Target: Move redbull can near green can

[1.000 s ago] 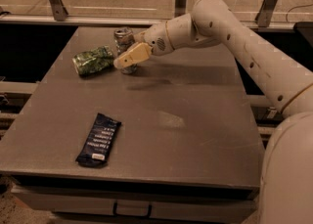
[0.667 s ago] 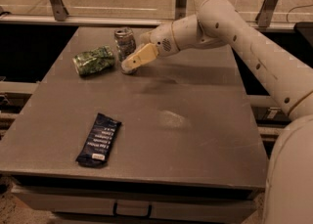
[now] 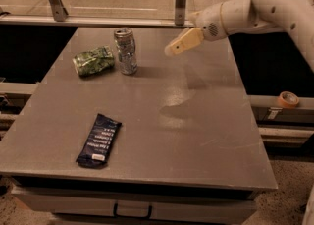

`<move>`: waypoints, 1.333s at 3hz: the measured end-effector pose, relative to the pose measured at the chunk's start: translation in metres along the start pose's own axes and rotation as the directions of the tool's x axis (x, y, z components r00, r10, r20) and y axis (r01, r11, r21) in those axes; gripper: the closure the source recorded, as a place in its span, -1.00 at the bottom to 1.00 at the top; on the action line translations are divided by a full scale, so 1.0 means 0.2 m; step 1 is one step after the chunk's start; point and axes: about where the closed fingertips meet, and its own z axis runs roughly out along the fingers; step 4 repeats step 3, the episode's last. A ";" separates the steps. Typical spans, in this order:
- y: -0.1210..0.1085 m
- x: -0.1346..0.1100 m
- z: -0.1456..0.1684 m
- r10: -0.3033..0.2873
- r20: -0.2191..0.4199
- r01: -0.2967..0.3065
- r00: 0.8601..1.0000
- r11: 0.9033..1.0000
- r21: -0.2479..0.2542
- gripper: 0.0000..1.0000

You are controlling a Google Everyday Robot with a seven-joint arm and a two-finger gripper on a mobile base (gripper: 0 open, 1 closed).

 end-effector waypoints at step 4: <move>-0.26 -0.27 -0.82 -0.175 -0.077 0.190 0.982 0.927 0.323 -1.00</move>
Offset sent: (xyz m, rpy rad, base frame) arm -0.0240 -0.1983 0.2061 -0.2377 -0.4345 -0.3302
